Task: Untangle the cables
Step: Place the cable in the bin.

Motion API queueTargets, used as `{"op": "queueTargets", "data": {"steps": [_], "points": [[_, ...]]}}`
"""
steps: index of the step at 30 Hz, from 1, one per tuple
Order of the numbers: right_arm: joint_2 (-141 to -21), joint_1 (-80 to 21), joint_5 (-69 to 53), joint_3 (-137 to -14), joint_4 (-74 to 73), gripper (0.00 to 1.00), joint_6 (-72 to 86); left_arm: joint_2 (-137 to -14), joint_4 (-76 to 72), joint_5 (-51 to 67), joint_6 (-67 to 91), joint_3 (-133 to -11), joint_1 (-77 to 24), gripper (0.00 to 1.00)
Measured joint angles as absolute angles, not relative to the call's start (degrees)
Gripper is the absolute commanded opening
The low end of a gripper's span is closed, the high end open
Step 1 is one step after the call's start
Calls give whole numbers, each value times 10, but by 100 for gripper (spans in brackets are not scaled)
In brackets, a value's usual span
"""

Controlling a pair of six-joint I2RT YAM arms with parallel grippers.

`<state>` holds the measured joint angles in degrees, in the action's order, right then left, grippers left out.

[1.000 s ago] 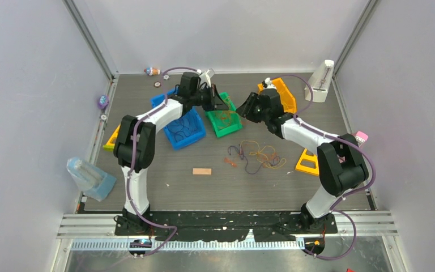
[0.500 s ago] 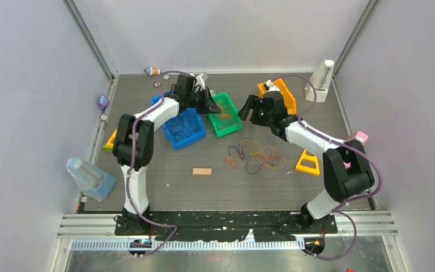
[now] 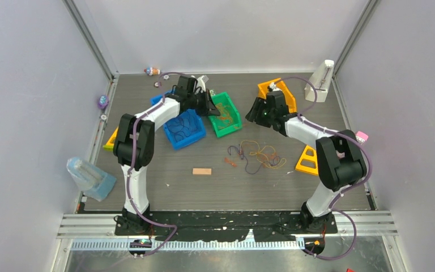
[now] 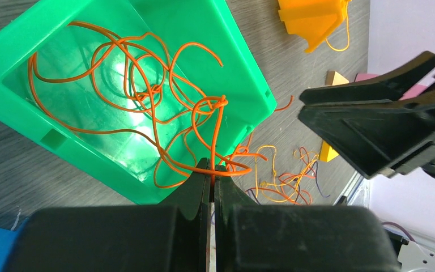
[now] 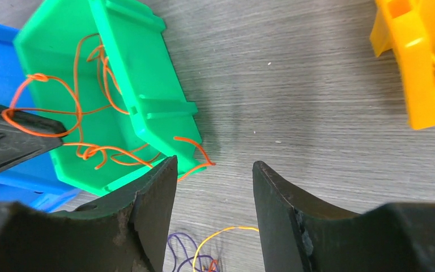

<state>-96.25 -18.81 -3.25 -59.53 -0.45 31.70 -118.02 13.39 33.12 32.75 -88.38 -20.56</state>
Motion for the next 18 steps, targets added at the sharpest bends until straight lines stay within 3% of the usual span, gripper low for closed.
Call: {"op": "queueTargets", "data": {"steps": [4, 10, 11, 16, 18], "points": [[-999, -188, -44, -606, -5, 56, 318, -1180, 137, 330, 328, -886, -206, 0], [-1034, -188, -51, -624, -5, 48, 321, -1185, 143, 328, 327, -894, -206, 0], [-1038, -188, -52, -628, -4, 45, 322, -1187, 145, 327, 327, -896, -206, 0], [-1053, -189, -62, -644, 8, 9, 329, -1202, 151, 322, 328, -916, -206, 0], [-1059, -192, -67, -652, 11, 6, 333, -1207, 154, 318, 329, -921, -206, 0]]}}
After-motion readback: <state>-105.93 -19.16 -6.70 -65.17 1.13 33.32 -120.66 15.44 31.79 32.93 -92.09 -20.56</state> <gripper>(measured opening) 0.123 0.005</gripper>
